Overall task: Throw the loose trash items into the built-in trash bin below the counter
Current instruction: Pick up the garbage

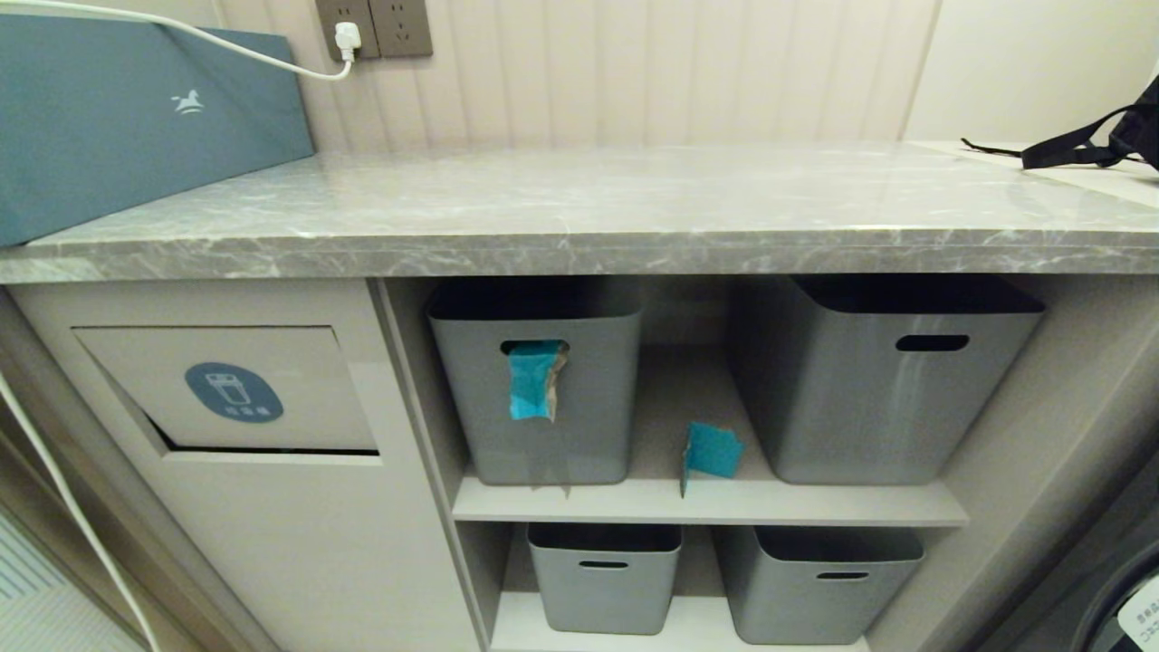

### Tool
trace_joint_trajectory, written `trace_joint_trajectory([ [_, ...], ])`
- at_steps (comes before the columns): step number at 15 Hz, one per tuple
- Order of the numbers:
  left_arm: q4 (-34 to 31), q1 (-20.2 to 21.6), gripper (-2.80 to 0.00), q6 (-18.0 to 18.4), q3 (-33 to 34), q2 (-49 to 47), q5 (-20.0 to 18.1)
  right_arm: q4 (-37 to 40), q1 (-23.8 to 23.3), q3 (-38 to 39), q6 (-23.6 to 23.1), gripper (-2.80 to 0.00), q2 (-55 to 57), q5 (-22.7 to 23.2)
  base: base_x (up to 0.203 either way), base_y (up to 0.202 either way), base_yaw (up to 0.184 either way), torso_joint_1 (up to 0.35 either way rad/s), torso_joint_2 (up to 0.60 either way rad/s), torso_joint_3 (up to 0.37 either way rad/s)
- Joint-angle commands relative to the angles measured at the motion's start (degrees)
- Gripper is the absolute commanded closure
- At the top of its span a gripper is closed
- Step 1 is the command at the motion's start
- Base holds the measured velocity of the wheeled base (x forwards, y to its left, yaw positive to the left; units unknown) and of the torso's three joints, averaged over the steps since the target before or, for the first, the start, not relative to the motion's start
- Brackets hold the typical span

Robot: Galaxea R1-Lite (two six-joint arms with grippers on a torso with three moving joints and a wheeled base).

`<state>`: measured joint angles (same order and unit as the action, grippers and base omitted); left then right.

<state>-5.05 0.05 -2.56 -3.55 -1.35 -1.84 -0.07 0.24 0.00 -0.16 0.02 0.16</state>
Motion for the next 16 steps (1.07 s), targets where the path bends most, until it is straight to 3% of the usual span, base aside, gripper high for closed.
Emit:
trace_joint_trajectory([
  [1,-1.5,-0.1,0.00,-3.6,-0.4,1.4,2.2,0.0,0.0,0.0,0.0,0.00,-0.1,0.0,0.000,0.000,0.000,0.000,0.00,0.000],
  [4,-1.1,-0.1,0.00,-0.6,-0.1,1.5,3.9,0.0,0.0,0.0,0.0,0.00,-0.1,0.0,0.000,0.000,0.000,0.000,0.00,0.000],
  [6,-0.2,-0.1,0.00,5.5,0.0,1.5,3.8,0.0,0.0,0.0,-0.1,0.00,-0.1,0.0,0.000,0.000,0.000,0.000,0.00,0.000],
  [7,0.4,-0.1,0.00,9.0,0.6,1.5,2.6,0.0,0.0,0.0,-0.1,0.00,-0.1,0.0,0.000,0.000,0.000,0.000,0.00,0.000],
  [8,0.7,-0.1,0.00,10.2,1.9,1.4,0.1,0.0,0.0,0.0,-0.5,0.00,-0.1,0.2,0.000,0.000,0.000,0.000,0.00,0.000],
  [16,0.9,-0.1,0.00,9.9,2.0,1.4,0.1,0.0,0.0,0.0,-0.8,0.00,-0.1,0.3,0.000,0.000,0.000,0.000,0.00,0.000],
])
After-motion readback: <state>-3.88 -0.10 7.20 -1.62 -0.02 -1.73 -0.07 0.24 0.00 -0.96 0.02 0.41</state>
